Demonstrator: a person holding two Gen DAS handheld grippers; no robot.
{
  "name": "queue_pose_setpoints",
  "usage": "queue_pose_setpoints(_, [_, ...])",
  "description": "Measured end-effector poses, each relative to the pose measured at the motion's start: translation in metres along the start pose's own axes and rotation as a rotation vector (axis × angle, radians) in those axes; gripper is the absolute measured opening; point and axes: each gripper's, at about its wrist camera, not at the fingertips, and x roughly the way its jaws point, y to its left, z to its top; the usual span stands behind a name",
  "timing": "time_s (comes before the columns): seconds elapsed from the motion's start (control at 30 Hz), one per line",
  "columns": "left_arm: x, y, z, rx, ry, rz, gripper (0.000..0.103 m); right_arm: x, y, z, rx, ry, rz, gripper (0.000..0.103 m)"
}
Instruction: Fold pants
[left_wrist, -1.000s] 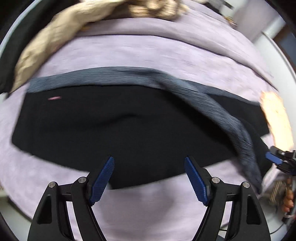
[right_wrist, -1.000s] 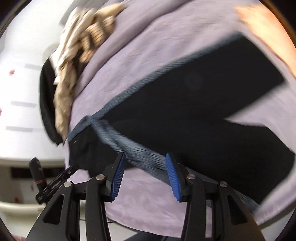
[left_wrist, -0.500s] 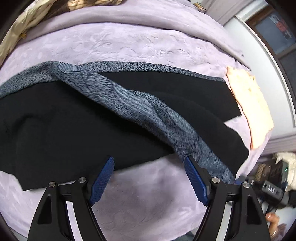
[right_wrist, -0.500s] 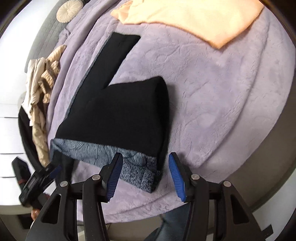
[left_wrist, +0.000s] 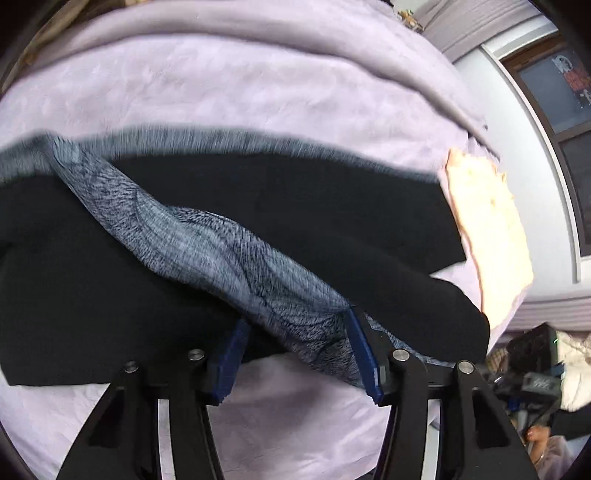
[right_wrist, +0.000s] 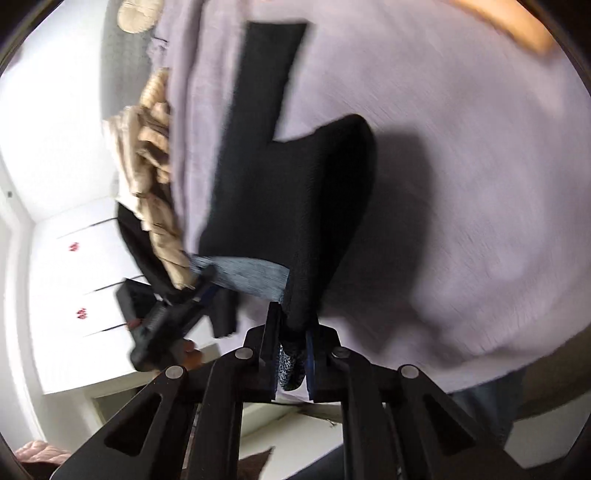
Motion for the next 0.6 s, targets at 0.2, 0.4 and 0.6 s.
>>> queue_pose_setpoints(0.2, [-0.013,-0.028,0.064,-0.015,-0.128,0.097,0.081,-0.005,0.083,0.079,-0.099,-0.038,0.061,0.017])
queue_pose_setpoints(0.4, [-0.029,-0.024,0.106,-0.033,-0.215,0.225,0.082,0.010,0.132,0.140,-0.194,-0.021,-0.121,0.051])
queue_pose_setpoints(0.6, [-0.029,0.003,0.082,-0.075,-0.186,0.359,0.082,-0.017,0.133,0.142,-0.382,-0.095,-0.368,0.072])
